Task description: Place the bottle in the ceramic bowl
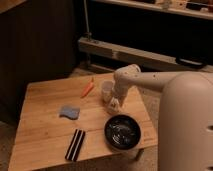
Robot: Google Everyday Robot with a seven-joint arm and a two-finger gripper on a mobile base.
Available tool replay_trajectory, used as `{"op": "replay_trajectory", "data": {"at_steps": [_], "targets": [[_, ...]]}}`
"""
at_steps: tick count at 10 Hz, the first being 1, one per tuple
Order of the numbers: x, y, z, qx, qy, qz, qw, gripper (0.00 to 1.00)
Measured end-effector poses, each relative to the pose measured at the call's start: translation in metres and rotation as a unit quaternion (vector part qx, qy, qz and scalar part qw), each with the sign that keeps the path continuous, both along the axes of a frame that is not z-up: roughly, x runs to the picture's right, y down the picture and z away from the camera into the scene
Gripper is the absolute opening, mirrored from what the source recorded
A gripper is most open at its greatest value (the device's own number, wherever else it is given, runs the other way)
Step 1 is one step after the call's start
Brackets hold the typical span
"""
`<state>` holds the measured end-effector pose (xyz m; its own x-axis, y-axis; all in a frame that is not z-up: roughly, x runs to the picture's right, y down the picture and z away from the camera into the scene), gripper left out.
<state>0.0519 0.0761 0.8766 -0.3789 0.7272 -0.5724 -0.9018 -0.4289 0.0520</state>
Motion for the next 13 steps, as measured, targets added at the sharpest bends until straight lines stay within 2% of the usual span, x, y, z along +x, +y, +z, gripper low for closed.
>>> {"op": "replay_trajectory", "data": {"at_steps": [5,6,10,12,13], "targets": [[0.002,0.014,0.018,-0.018,-0.002,0.002,0.9998,0.63],[0.001,0.014,0.019,-0.019,-0.002,0.001,0.9998,0.56],[-0.005,0.015,0.022,-0.028,0.000,-0.013,0.9995,0.11],[-0.011,0.013,0.020,-0.029,0.006,-0.021,0.9994,0.00],[-0.010,0.012,0.014,-0.027,0.010,-0.023,0.9993,0.00]]}}
